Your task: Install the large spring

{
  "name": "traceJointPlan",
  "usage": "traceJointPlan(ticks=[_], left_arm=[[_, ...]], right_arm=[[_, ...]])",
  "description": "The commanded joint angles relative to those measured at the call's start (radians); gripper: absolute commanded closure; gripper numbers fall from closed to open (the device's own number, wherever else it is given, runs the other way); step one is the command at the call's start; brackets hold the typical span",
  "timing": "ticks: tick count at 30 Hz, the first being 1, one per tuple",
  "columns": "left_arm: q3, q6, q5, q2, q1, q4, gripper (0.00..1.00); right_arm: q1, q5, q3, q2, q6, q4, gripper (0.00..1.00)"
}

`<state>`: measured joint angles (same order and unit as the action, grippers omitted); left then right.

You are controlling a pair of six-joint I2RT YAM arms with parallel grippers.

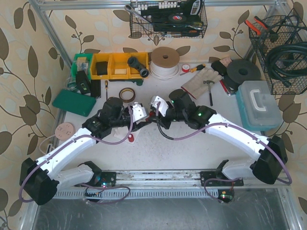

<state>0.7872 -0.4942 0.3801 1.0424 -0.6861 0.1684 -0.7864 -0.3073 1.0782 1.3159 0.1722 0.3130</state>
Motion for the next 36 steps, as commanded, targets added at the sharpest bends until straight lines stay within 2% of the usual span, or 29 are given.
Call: traceJointPlan(ticks=[1,6,13,17,20,25,28,31,33,36], left_arm=[[0.063,-0.074,0.098,0.022,0.005,-0.001,0.42],[0.06,-0.082,0.115,0.047,0.007,0.009,0.45],[0.065,-0.099,0.133,0.053,0.007,0.041,0.55],[0.052,-0.094,0.146,0.047,0.007,0.025,0.75],[0.051,-0.086,0.17,0.051,0.006,0.014,0.98],[-0.004,0.011,0.156,0.058,0.006,-0.127,1.0],[-0.053,0.133,0.119,0.075,0.006,-0.279,1.0],[-0.156,0.343,-0.029,0.106,0.002,-0.55,1.0],[-0.235,0.442,-0.176,0.133,-0.008,-0.739,1.0],[-0.288,0.518,-0.372,0.195,-0.027,-0.865,1.0]], right_arm=[[-0.022,-0.04,0.032,-0.019,0.058,0.015,1.0],[-0.028,-0.067,0.054,0.004,0.057,0.025,1.0],[-0.03,-0.118,0.058,-0.004,0.094,0.041,1.0],[-0.03,-0.137,0.069,0.011,0.122,0.086,1.0],[-0.031,-0.132,0.079,0.025,0.12,0.116,1.0],[-0.03,-0.063,0.074,-0.018,0.062,0.083,0.54],[-0.03,0.147,0.049,-0.081,-0.015,0.027,0.39],[-0.026,0.327,0.027,-0.157,-0.089,0.008,0.19],[-0.024,0.409,0.006,-0.213,-0.123,0.002,0.11],[-0.019,0.497,-0.032,-0.294,-0.163,-0.005,0.01]])
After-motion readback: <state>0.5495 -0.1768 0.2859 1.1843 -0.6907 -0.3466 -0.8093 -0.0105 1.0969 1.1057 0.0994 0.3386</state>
